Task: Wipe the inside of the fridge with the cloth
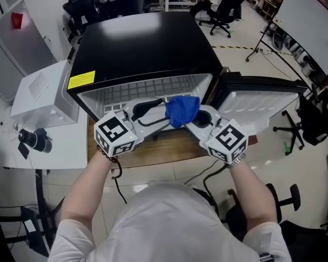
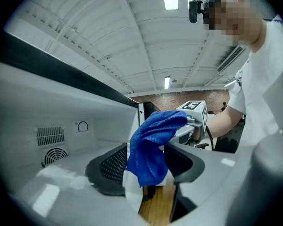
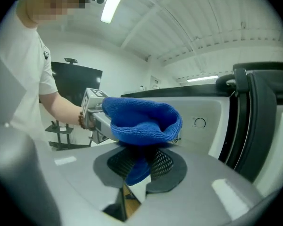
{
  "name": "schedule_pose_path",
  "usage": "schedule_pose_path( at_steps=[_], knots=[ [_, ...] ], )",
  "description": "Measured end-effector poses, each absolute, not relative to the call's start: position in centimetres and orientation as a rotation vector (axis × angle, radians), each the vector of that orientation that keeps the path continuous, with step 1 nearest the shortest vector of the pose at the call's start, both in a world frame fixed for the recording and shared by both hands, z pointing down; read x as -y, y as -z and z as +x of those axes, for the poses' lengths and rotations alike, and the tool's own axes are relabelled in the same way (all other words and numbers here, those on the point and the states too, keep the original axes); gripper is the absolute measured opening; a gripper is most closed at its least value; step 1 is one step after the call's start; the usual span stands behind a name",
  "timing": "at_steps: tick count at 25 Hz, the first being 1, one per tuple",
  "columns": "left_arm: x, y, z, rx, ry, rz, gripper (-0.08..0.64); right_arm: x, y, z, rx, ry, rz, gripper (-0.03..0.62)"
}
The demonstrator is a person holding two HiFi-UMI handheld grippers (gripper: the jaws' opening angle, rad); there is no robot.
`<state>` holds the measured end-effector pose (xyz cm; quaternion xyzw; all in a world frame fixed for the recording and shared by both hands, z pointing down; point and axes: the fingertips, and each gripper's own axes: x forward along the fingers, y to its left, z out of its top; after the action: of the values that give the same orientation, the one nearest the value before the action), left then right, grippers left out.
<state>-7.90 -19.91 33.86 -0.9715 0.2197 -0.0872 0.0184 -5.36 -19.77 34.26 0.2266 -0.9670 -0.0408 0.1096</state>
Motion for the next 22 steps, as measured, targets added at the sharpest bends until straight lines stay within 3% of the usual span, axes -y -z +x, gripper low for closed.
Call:
schedule_pose_path(
  at_steps=[12,19,22],
  knots=[
    [14.8,-33.4,-3.7,-0.179,0.212,-3.295,0.282,13.7,-34.1,-4.4,2.852,0.159,0.159,0.057],
    [14.2,-34.1,-2.8,-0.225,0.245,-3.294,0.132,13.9,-35.5,-3.5,2.746,0.240,0.119,0.057],
    [15.3,-34.3,-2.2,-0.368,0.255,-3.252,0.113,14.9,-35.7,-2.5,2.728,0.265,0.195,0.058]
  ],
)
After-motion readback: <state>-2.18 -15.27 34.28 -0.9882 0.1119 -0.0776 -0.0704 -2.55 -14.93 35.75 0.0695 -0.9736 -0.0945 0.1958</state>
